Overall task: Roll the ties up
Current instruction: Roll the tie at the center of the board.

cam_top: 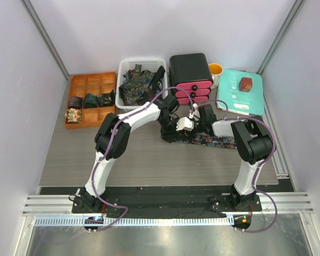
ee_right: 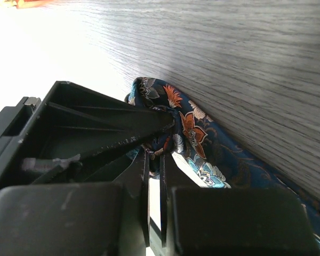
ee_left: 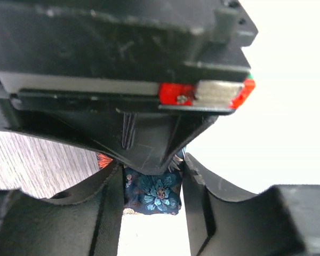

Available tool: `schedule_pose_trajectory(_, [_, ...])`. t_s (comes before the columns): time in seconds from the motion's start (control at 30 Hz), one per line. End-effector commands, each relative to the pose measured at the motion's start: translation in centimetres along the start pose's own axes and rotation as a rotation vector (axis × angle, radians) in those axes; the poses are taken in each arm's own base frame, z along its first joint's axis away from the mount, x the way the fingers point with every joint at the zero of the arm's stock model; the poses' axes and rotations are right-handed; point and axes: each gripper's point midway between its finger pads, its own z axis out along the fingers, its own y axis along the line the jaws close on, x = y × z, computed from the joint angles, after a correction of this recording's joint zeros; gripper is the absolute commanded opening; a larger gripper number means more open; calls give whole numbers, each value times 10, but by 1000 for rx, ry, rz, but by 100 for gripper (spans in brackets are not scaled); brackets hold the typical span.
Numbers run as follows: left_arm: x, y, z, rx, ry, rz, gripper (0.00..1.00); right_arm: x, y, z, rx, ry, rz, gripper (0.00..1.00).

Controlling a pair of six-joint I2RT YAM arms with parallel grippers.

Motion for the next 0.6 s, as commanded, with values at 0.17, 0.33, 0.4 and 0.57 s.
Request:
schedule_pose_trajectory(0.17, [13, -12, -41, 26, -105, -71, 66, 6, -51, -9, 191, 18, -8, 1])
schedule_pose_trajectory(0.33, [6, -3, -57, -34, -237, -89, 75, 8, -63, -10, 233, 36, -10, 1])
schedule_pose_trajectory(0.4, [4, 1, -57, -78, -271, -89, 77, 10, -69, -10, 252, 50, -3, 1])
schedule_pose_trajectory(0.57, [-2, 10, -46, -120, -317, -70, 82, 10, -75, -9, 265, 60, 5, 1])
